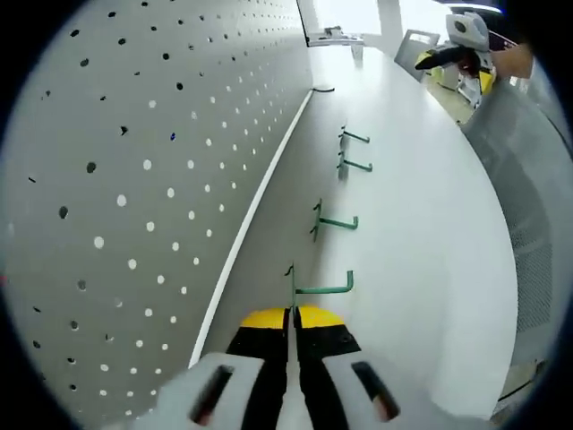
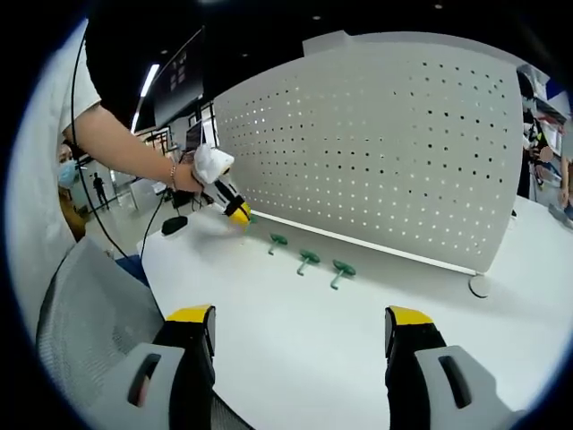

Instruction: Insert the hook assembly into the mounting plate slot until the hook locks in place.

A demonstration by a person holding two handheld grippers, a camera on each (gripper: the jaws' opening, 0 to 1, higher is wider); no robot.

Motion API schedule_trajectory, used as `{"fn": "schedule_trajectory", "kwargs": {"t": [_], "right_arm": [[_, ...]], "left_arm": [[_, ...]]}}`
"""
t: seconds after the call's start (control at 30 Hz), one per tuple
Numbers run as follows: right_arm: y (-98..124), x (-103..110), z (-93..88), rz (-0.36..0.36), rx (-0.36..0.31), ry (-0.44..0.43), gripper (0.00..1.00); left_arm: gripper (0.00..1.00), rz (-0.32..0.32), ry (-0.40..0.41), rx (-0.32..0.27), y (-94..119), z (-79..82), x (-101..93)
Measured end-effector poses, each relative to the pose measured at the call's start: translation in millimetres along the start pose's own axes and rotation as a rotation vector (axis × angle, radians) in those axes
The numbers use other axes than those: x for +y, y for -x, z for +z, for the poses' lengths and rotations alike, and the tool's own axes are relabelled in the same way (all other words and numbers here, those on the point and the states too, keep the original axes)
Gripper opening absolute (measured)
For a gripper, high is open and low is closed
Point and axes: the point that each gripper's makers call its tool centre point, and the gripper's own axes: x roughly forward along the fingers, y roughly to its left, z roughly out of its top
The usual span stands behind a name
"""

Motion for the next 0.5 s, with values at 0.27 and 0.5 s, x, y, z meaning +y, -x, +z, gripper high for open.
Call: {"fn": "schedule_trajectory", "kwargs": {"t": [0.27,0.5], "right_arm": [[0,1,1.0,0.0,-0.003,-0.001,0.75],[2,-1,5.9,-0.006,-0.023,-0.02,0.75]], "left_arm": [[0.02,0.057,0.037,-0.091,13,21.6,6.0],[0.02,0.106,0.083,-0.161,23,35.8,4.5]]}}
